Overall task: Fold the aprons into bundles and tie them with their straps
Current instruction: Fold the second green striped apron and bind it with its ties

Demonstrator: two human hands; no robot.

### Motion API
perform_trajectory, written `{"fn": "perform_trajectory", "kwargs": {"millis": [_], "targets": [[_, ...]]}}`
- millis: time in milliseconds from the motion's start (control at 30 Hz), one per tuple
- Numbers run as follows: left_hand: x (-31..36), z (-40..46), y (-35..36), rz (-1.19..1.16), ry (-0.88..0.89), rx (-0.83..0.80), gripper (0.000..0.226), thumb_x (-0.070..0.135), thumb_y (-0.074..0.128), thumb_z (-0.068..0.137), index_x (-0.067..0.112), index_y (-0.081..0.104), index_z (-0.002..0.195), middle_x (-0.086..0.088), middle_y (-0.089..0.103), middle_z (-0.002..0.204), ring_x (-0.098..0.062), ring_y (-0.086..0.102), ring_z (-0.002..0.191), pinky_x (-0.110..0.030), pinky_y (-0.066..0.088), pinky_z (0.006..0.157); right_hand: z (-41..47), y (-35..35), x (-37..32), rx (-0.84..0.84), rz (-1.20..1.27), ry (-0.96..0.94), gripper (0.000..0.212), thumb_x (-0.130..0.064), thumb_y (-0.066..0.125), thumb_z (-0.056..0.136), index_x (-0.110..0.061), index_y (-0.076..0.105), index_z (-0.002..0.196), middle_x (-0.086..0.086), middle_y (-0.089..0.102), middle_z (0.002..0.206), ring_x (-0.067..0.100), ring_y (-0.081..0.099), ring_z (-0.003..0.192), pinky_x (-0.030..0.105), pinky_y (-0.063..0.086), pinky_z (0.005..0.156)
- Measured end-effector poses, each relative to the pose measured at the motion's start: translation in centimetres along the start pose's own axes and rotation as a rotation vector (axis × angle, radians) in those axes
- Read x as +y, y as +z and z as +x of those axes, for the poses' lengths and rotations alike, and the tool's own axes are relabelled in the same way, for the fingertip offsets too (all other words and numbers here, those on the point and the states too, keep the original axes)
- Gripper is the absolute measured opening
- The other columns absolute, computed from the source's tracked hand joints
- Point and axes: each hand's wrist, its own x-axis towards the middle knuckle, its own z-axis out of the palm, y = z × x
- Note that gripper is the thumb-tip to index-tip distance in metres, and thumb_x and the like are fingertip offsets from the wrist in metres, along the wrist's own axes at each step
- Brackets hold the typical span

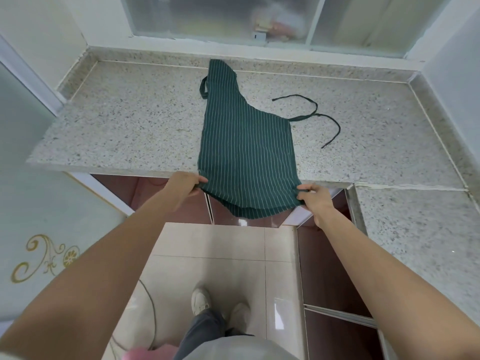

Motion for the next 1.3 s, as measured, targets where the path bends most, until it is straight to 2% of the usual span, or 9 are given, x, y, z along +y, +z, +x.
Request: {"fn": "perform_trajectory", "kwargs": {"millis": [133, 267, 400, 600, 767, 867, 1067, 1167, 1300], "targets": [[2.9, -0.2, -0.1, -0.216, 0.004, -0.060, 0.037, -0.014, 0.030, 0.087, -0.011, 0.059, 0.110, -0.008, 0.057, 0.088, -0.014, 0.053, 0.074, -0.017, 0.051, 0.061, 0.1, -0.3, -3.1, -0.066, 0.092, -0.079, 0.029, 0.012, 0.046, 0.086, -0.013, 0.060, 0.083, 0.001, 0.060, 0.084, 0.008, 0.050, 0.065, 0.011, 0.040, 0.044], [5.8, 0.8, -1.0, -0.036, 0.096, -0.023, 0.053, -0.022, 0.032, 0.077, -0.002, 0.061, 0.116, -0.007, 0.060, 0.091, -0.010, 0.051, 0.073, -0.018, 0.044, 0.061, 0.8, -0.6, -7.0, -0.063, 0.328, -0.112, 0.029, 0.012, 0.038, 0.089, -0.003, 0.061, 0.078, 0.009, 0.058, 0.082, 0.013, 0.056, 0.071, 0.014, 0.053, 0.063], [9.0, 2.8, -1.9, 0.057, 0.246, 0.102, 0.021, 0.000, 0.064, 0.085, 0.004, 0.062, 0.105, -0.002, 0.061, 0.083, -0.007, 0.052, 0.068, -0.012, 0.044, 0.055, 2.9, -0.4, -10.9, -0.085, 0.380, -0.178, 0.030, 0.017, 0.035, 0.087, 0.002, 0.056, 0.101, 0.010, 0.056, 0.091, 0.013, 0.058, 0.082, 0.023, 0.054, 0.083], [14.3, 8.9, -1.8, 0.120, 0.384, 0.355, 0.017, 0.017, 0.062, 0.090, 0.004, 0.068, 0.098, -0.008, 0.060, 0.086, -0.018, 0.054, 0.077, -0.024, 0.040, 0.060, 7.5, 1.8, -16.2, 0.045, 0.180, -0.276, 0.008, -0.007, 0.059, 0.091, -0.004, 0.062, 0.098, 0.003, 0.061, 0.075, 0.007, 0.059, 0.058, 0.014, 0.049, 0.050], [20.1, 15.2, -1.8, 0.246, 0.413, 0.416, 0.020, 0.016, 0.062, 0.090, 0.002, 0.065, 0.104, -0.010, 0.061, 0.087, -0.021, 0.054, 0.080, -0.027, 0.042, 0.071, 13.6, 3.8, -21.5, 0.146, 0.111, -0.257, 0.011, -0.012, 0.061, 0.091, -0.011, 0.064, 0.101, 0.007, 0.066, 0.103, 0.004, 0.060, 0.038, 0.017, 0.039, 0.034], [24.1, 19.7, -2.3, 0.283, 0.389, 0.413, 0.023, 0.017, 0.063, 0.089, 0.005, 0.062, 0.108, -0.007, 0.061, 0.092, -0.021, 0.058, 0.081, -0.026, 0.044, 0.072, 17.4, 5.2, -25.5, 0.172, 0.144, -0.214, 0.024, -0.010, 0.058, 0.093, -0.007, 0.059, 0.116, 0.008, 0.060, 0.112, 0.007, 0.062, 0.040, 0.018, 0.049, 0.039], [29.4, 27.0, -2.5, 0.316, 0.322, 0.326, 0.021, 0.016, 0.056, 0.094, 0.004, 0.057, 0.112, -0.012, 0.064, 0.097, -0.017, 0.058, 0.060, -0.016, 0.037, 0.043, 23.2, 8.2, -30.5, 0.194, 0.237, -0.167, 0.020, -0.002, 0.052, 0.094, -0.004, 0.058, 0.113, 0.010, 0.058, 0.102, 0.015, 0.066, 0.050, 0.027, 0.059, 0.062], [31.2, 30.3, -2.2, 0.346, 0.289, 0.314, 0.020, 0.016, 0.055, 0.094, 0.005, 0.057, 0.111, -0.011, 0.063, 0.096, -0.020, 0.061, 0.061, -0.023, 0.043, 0.048, 26.0, 9.4, -31.7, 0.211, 0.248, -0.150, 0.015, 0.000, 0.051, 0.094, -0.002, 0.060, 0.106, 0.010, 0.058, 0.098, 0.023, 0.066, 0.067, 0.036, 0.057, 0.080], [32.6, 34.4, -1.5, 0.579, 0.326, 0.336, 0.024, 0.019, 0.048, 0.096, 0.004, 0.056, 0.114, -0.015, 0.062, 0.106, -0.032, 0.058, 0.097, -0.035, 0.045, 0.076, 29.7, 10.8, -32.7, 0.223, 0.228, -0.136, 0.009, 0.000, 0.049, 0.095, -0.006, 0.056, 0.096, 0.009, 0.058, 0.094, 0.020, 0.064, 0.068, 0.035, 0.056, 0.083]]}}
